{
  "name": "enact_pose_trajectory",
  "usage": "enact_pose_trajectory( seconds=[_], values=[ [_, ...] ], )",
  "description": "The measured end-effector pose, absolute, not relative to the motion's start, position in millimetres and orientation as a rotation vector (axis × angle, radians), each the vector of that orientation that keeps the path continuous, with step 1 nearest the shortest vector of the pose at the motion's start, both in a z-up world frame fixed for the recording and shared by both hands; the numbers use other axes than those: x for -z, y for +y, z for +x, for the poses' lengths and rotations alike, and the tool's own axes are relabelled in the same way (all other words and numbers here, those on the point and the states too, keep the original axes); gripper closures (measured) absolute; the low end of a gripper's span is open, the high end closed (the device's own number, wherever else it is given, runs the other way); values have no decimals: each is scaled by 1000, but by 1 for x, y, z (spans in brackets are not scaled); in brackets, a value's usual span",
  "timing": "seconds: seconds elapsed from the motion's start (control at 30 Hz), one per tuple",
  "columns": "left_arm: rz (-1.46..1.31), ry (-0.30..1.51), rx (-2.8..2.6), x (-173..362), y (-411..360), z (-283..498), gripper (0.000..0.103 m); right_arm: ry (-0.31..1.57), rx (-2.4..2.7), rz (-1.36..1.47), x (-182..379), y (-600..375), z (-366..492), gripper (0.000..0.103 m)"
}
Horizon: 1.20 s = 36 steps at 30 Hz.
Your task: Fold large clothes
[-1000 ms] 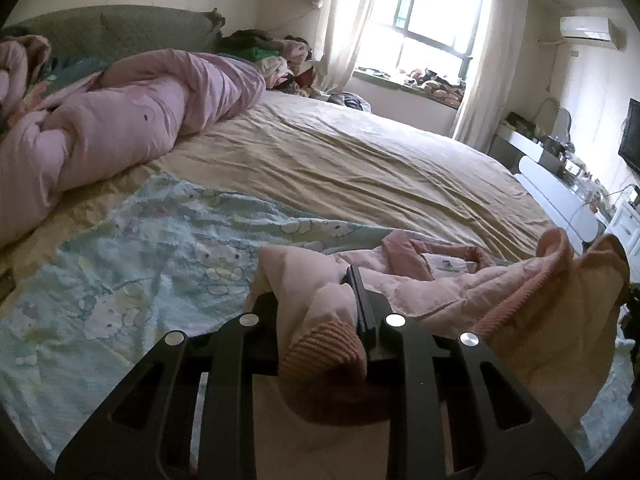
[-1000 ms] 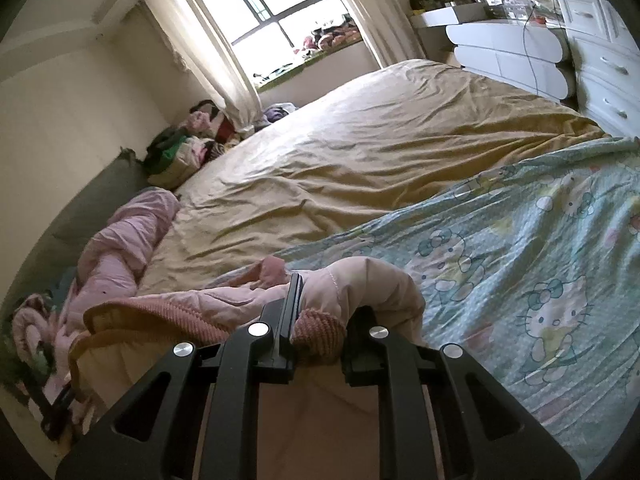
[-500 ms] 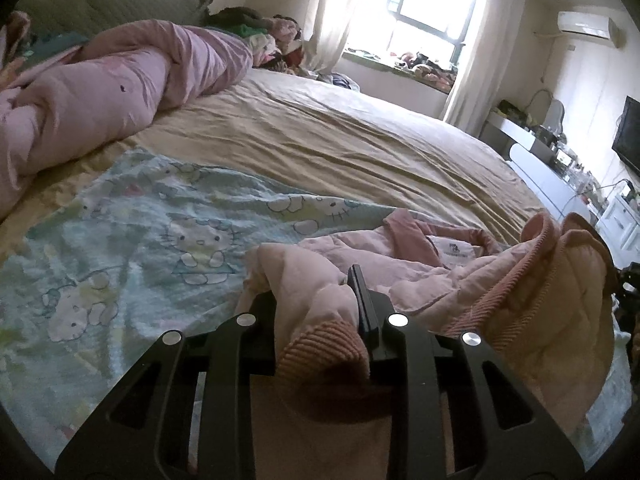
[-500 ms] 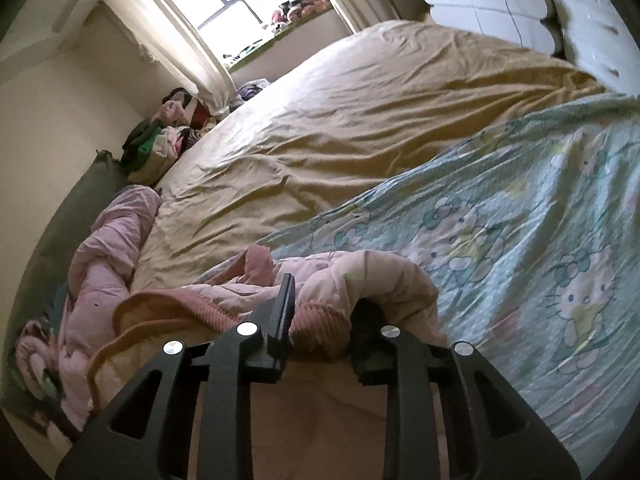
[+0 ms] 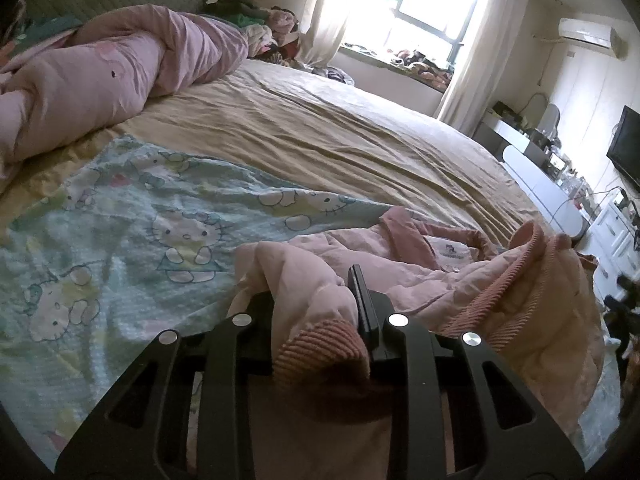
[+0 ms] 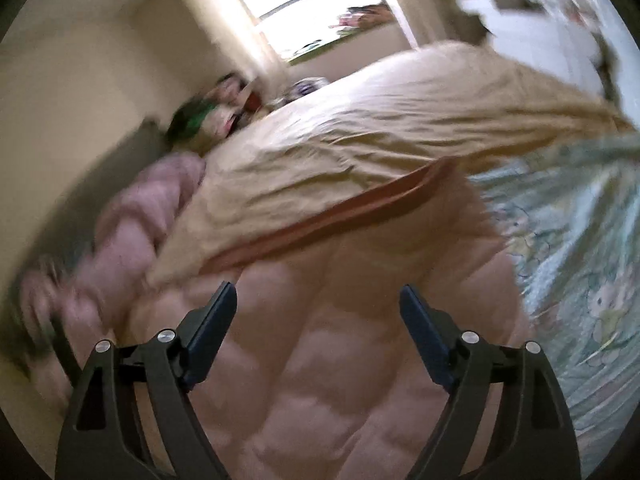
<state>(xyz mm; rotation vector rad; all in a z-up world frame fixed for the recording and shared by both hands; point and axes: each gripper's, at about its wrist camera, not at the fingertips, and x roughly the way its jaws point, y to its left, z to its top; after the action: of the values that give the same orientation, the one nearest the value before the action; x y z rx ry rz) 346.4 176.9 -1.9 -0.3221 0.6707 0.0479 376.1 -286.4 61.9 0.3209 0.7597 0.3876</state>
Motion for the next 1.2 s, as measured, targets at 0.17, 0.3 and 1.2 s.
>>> enact_pose_trajectory(
  seconds=[0.17,0.3,1.2],
  values=[
    [-312,652,-41,-8,172,342,74,831,-503,135,-40,-222,346,20],
    [-295,631,-26,-22,166,337,65,898,-489,46,-15,-190,347,20],
    [-307,722,-112,4,212,278,24,757,-175,148,-33,-341,335,10]
  ],
)
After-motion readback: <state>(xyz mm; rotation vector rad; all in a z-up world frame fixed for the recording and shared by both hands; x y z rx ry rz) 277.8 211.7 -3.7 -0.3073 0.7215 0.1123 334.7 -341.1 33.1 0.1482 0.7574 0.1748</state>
